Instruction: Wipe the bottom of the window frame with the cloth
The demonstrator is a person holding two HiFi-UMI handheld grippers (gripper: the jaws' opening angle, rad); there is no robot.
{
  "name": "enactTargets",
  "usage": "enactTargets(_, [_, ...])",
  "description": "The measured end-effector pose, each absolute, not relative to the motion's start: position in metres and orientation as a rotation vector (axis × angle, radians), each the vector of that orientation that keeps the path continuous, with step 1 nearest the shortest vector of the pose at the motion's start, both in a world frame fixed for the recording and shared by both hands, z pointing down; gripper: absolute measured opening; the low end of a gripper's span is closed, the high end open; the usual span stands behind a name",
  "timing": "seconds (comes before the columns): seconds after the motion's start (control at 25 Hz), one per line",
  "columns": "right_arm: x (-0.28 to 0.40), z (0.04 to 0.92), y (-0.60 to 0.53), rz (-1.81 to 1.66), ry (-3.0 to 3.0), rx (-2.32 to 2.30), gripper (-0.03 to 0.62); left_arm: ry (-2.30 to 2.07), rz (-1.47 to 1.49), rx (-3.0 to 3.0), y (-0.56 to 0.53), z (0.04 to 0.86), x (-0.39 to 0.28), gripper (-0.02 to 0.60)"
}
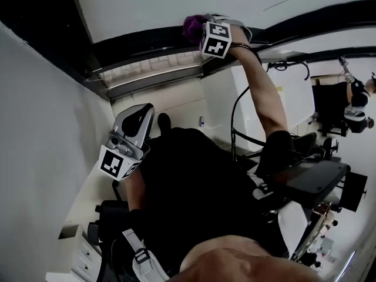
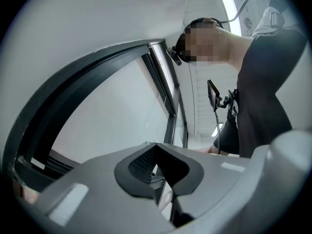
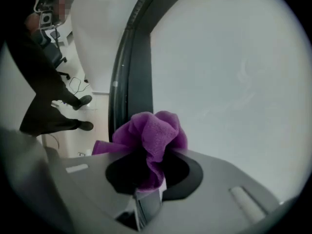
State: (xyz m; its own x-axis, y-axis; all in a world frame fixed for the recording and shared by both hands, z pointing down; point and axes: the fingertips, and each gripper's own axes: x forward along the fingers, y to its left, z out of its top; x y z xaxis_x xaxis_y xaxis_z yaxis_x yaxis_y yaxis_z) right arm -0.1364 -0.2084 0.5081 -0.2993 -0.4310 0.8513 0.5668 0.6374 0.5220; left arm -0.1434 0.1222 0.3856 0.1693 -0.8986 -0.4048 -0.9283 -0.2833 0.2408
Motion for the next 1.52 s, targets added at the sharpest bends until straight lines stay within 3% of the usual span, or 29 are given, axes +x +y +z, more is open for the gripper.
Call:
enactTargets(0.12, [-0.116,0.518,-0.204,-1.008,-1.573,-0.171,0.057,1.85,0.714,-2.388,0.117,0.393,-0.128,0.0])
enactTargets(0.4, [0.017,0.512,-0.115,-0.987,-1.292,-0.512,0.057,1.954,0.6,-2.38,0.118,0.384,-0.126,0.0])
enactTargets(0.52, [-0.007,0.464,-0.14,-0.947,-1.679,-0.309,0.058,1.968,0.573,-2.395,0.114,0.383,-0.123,0.0])
enactTargets(0.72, [-0.084,0.427,-0.228,-0.589,-2.372,0.177,0.058,1.893,0.523,-2.459,0.091,0.379,-0.102,0.002])
enactTargets(0.92, [-0.05,0.449,-0.22,-0.349,-2.412,-0.072,0.055,1.861,0.456,-2.501,0.073,0.375,-0.08,0.0])
enactTargets(1.08, [0.022,0.459,-0.174,-0.412,-2.387,-0.358,0.058,1.924,0.445,-2.502,0.068,0.384,-0.081,0.001])
enactTargets(1.28, [-0.025,0.459,-0.263,-0.461,-2.64,0.302,0.058,1.909,0.4,-2.548,0.052,0.387,-0.077,0.0])
enactTargets(1.4, [-0.063,0.482,-0.262,-0.616,-2.582,0.279,0.058,1.851,0.306,-2.593,0.039,0.378,-0.063,0.0])
enactTargets(1.52, [-0.055,0.493,-0.237,-0.811,-2.52,0.096,0.058,1.837,0.265,-2.599,0.027,0.376,-0.041,0.001])
